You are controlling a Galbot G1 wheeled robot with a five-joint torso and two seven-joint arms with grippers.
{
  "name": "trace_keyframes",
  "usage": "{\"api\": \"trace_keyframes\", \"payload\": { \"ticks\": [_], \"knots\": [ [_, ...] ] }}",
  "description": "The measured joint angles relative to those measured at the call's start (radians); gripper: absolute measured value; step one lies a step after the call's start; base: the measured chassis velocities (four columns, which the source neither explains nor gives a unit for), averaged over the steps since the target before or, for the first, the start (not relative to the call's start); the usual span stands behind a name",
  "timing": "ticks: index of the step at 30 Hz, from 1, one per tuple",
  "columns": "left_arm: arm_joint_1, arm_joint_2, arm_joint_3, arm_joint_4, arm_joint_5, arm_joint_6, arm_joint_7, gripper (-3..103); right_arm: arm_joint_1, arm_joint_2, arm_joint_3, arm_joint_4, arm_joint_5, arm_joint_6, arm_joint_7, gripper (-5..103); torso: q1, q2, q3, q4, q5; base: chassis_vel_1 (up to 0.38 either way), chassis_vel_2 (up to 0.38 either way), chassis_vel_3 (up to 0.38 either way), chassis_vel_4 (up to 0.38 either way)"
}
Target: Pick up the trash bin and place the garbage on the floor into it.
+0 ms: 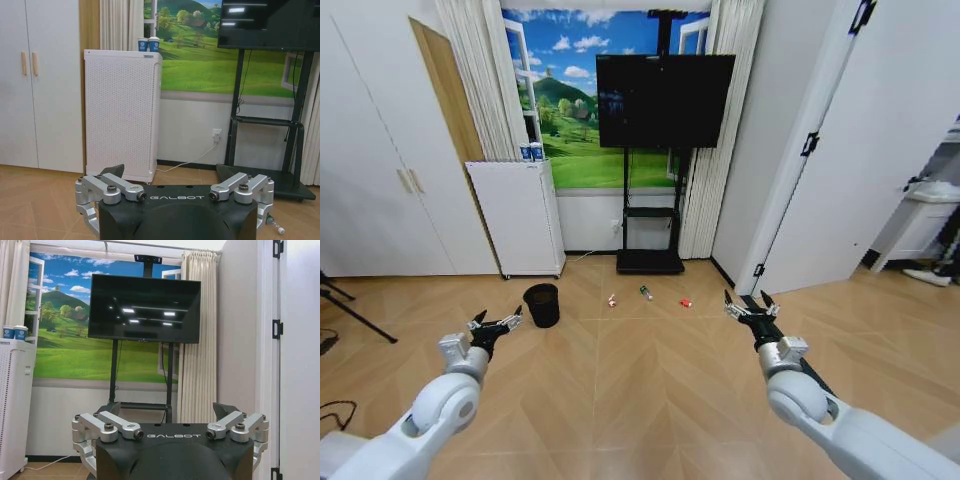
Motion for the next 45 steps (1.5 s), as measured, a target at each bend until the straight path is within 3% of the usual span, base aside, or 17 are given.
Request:
{"api": "trace_keyframes", "payload": {
  "ticks": [31, 45],
  "knots": [
    [-0.043, -0.02, 0.049, 0.035, 0.011, 0.0, 0.004, 100, -0.043, -0.002, -0.007, 0.009, -0.033, 0.039, -0.064, 100, 0.0, 0.0, 0.0, 0.0, 0.0001, -0.075, 0.075, 0.077, -0.081],
    [-0.059, -0.036, 0.068, 0.052, 0.015, -0.002, 0.004, 100, -0.048, 0.001, -0.019, 0.001, -0.035, 0.048, -0.102, 100, 0.0, 0.0, 0.0, -0.0001, 0.0, -0.019, 0.188, 0.021, -0.185]
  ]
}}
